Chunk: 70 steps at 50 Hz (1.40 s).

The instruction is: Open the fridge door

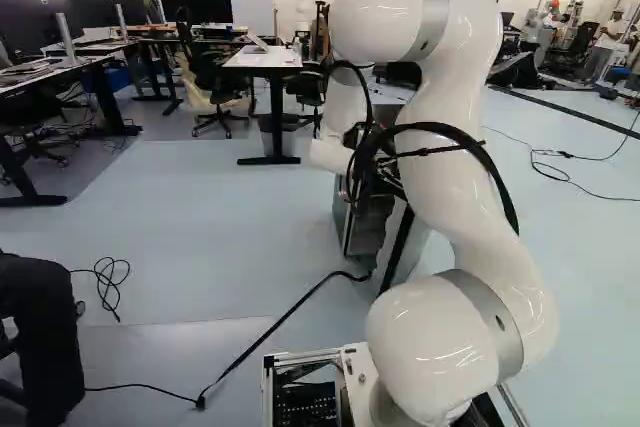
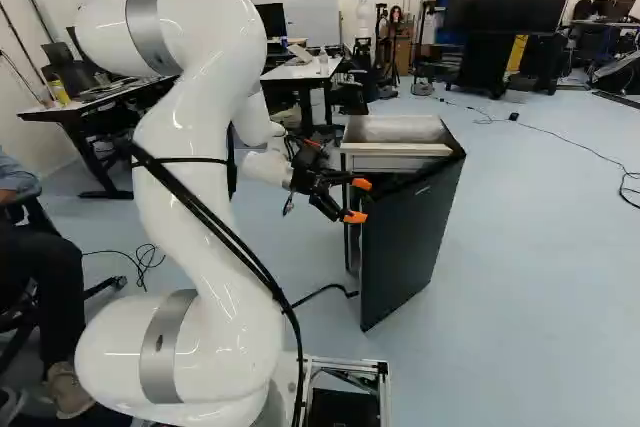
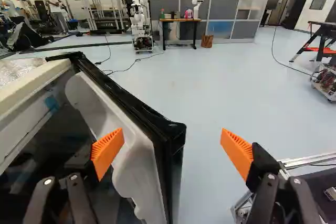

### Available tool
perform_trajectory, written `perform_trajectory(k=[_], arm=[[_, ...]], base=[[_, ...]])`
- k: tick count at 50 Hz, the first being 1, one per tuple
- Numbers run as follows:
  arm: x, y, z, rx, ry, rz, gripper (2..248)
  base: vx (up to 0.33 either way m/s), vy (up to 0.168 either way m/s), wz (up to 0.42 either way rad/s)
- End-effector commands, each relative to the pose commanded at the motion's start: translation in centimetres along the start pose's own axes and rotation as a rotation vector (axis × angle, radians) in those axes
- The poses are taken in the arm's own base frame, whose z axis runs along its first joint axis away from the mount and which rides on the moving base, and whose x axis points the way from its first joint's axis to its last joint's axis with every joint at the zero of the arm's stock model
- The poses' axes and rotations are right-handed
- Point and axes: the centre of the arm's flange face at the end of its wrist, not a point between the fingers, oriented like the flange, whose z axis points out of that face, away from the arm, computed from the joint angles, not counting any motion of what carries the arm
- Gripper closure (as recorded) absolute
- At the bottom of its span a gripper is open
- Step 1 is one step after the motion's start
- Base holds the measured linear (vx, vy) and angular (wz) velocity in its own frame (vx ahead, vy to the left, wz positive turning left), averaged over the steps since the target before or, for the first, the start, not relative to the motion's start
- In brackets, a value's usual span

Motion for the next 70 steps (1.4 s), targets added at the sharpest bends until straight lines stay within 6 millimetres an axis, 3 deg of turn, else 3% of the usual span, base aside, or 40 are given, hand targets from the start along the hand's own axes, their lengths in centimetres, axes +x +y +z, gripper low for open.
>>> perform_trajectory(k=[26,64,70], arm=[[0.8,-1.4,2.3,-0.048,-0.005,0.034,3],[3.4,-4.4,10.3,-0.229,-0.015,0.146,3],[3.5,-4.5,10.9,-0.24,-0.015,0.153,3]], base=[[0.0,0.0,0.0],[0.0,0.0,0.0],[0.0,0.0,0.0]])
